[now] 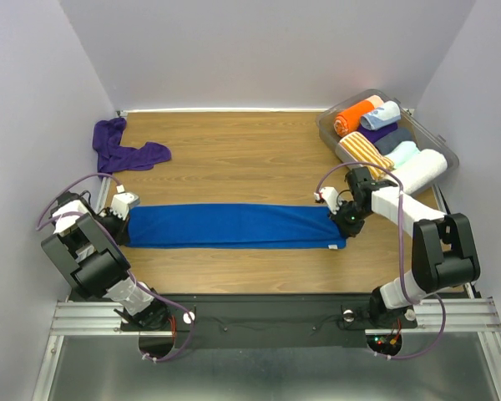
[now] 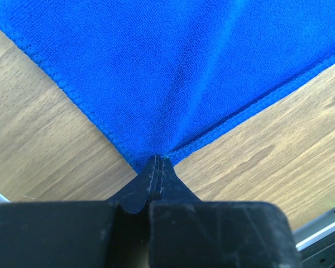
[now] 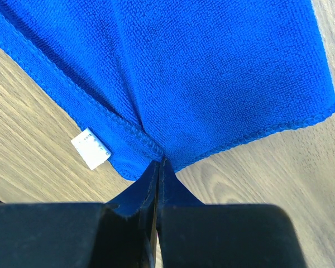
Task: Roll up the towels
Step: Fold the towel
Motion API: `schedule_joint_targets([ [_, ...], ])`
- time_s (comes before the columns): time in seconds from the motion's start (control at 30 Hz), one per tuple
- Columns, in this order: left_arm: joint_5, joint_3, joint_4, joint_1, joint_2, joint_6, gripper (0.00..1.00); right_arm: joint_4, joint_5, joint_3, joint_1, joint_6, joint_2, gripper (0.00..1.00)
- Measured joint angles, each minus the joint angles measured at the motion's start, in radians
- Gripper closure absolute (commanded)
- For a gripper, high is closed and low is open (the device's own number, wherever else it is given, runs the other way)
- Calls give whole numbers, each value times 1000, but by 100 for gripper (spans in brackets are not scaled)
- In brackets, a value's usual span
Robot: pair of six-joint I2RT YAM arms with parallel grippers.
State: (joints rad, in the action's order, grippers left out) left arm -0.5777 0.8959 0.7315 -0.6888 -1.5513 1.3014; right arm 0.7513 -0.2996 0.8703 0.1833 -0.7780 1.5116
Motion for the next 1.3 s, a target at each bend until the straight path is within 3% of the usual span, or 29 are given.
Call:
schedule_joint_targets([
  [0.47, -66, 160, 100, 0, -29, -5, 100, 37, -27, 58, 0, 16, -114, 99],
  [1.07, -26, 89, 91, 0, -29, 19, 100, 69, -47, -22, 0, -27, -48, 98],
  [1.1, -22, 84, 84, 0, -29, 22, 96, 69, -48, -22, 0, -31, -47, 89],
  [1.2, -12, 77, 76, 0, -29, 28, 71, 69, -48, -22, 0, -33, -47, 77],
  [1.27, -3, 77, 69, 0, -29, 28, 64, 70, -48, -22, 0, -35, -47, 73],
  [1.3, 0, 77, 67, -1, -29, 32, 60, 72, -48, -22, 0, -31, -48, 64],
])
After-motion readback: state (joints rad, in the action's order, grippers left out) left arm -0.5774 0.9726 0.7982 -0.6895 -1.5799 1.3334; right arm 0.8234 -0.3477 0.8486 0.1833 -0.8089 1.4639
